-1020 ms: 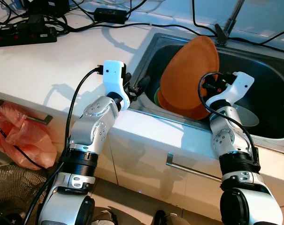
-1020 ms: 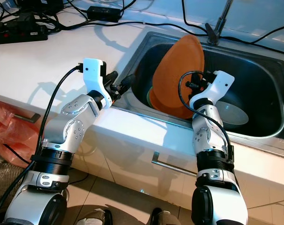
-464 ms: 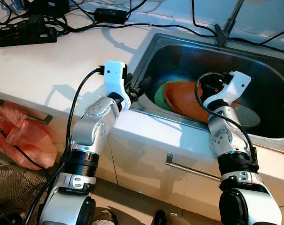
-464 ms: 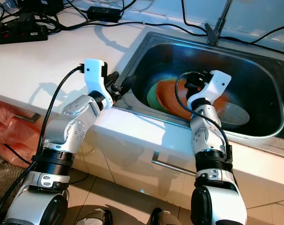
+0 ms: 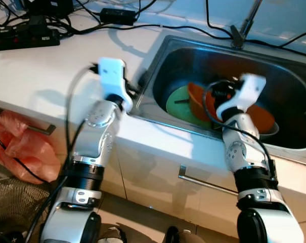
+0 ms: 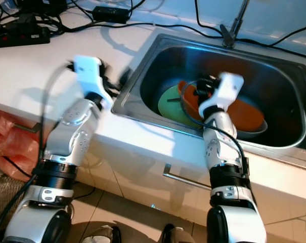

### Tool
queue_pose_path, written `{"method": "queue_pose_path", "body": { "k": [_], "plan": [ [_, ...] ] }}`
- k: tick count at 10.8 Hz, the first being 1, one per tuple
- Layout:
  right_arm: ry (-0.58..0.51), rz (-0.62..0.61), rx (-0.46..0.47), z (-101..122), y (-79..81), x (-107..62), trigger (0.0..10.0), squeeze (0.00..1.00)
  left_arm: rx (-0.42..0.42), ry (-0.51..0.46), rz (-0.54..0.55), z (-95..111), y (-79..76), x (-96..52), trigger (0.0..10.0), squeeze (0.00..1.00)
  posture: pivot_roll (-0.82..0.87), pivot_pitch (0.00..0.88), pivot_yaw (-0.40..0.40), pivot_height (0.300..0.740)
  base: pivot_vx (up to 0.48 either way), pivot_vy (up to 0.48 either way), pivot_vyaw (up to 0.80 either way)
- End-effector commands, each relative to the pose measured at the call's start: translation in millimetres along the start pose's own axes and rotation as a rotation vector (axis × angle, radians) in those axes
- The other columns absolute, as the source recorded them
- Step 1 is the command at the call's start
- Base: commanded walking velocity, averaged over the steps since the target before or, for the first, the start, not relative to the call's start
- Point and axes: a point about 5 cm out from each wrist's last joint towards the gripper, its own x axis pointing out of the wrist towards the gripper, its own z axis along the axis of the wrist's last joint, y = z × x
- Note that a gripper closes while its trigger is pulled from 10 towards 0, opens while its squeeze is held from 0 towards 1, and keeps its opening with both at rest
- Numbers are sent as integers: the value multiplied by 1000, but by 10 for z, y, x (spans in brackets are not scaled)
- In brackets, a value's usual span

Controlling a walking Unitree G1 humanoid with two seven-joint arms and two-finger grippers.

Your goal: Kitchen organization

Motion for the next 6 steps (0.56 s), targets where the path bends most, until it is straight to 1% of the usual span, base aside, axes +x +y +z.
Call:
{"method": "queue_pose_path", "body": {
  "k": [1,2,3,4,5,6],
  "plan": [
    [-55,13,-59,109,-4,0,10000,0,33,-24,13,12,-16,-18,10000,0,20,135,-42,740,0,0,0],
    [-85,26,-103,166,10,-9,10000,0,64,-42,26,29,-7,-31,10000,0,19,135,-43,740,0,0,0],
    [-148,39,-149,275,14,-45,10000,0,116,-56,40,15,-1,-71,10000,0,10,137,-43,740,0,0,0],
    [-150,35,-142,263,-16,-89,10000,0,142,-67,49,-10,4,-109,10000,0,5,139,-45,740,0,0,0],
    [-121,27,-138,192,-45,-137,10000,0,153,-76,60,-33,2,-138,10000,0,7,141,-47,740,0,0,0],
    [-96,21,-127,114,-42,-191,10000,0,152,-82,66,-54,-17,-166,10000,0,6,145,-51,740,0,0,0]
  ]
}}
